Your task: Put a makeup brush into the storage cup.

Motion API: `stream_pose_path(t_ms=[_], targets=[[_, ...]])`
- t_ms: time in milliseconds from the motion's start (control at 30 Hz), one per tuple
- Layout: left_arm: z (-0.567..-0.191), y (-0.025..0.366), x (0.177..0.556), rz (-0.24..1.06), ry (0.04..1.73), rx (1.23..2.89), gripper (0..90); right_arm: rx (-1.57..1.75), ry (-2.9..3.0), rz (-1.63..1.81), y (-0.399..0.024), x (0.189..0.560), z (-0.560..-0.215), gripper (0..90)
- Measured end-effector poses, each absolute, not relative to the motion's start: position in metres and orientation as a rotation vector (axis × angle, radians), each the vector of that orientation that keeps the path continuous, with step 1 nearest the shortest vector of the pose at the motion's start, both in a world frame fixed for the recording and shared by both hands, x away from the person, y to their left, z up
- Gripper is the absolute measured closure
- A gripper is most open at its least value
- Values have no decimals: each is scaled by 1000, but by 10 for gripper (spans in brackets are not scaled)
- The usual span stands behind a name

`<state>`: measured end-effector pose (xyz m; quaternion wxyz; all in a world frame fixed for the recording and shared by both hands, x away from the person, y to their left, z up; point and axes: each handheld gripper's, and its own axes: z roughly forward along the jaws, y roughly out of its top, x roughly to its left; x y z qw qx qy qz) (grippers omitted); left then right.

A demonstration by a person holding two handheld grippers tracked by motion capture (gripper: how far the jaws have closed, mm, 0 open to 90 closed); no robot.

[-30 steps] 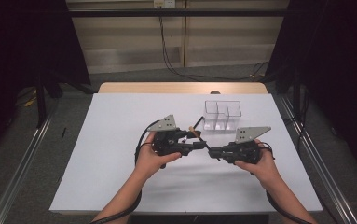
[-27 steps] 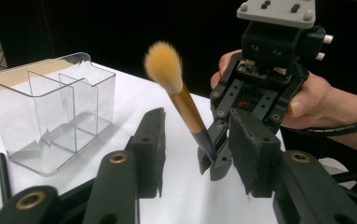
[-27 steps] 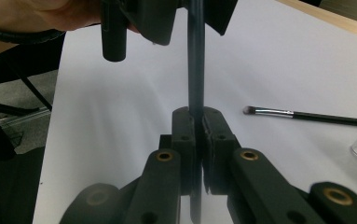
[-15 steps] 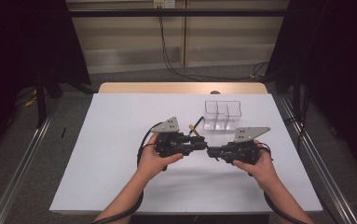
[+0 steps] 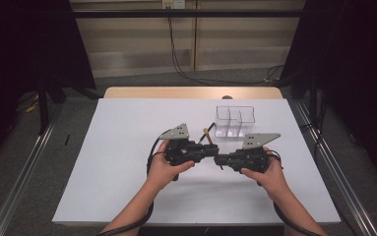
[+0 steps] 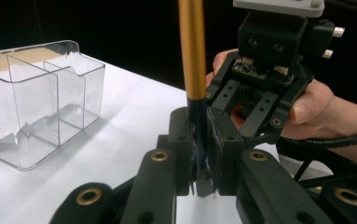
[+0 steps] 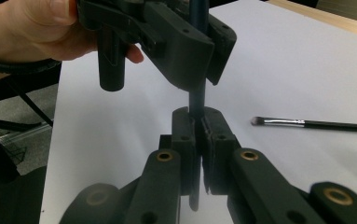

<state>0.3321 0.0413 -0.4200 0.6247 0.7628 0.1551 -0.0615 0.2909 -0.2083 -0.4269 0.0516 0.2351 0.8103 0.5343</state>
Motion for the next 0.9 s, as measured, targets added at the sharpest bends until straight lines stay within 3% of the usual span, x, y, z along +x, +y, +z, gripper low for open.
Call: stream_pose_path(t_ms=[600, 900], targets=[[-418, 39, 329, -119, 353, 1752, 832, 762, 2430, 1671, -203, 291, -429, 810], [-416, 42, 329, -97, 359, 1756, 833, 778, 2410, 1670, -203, 290, -431, 710]])
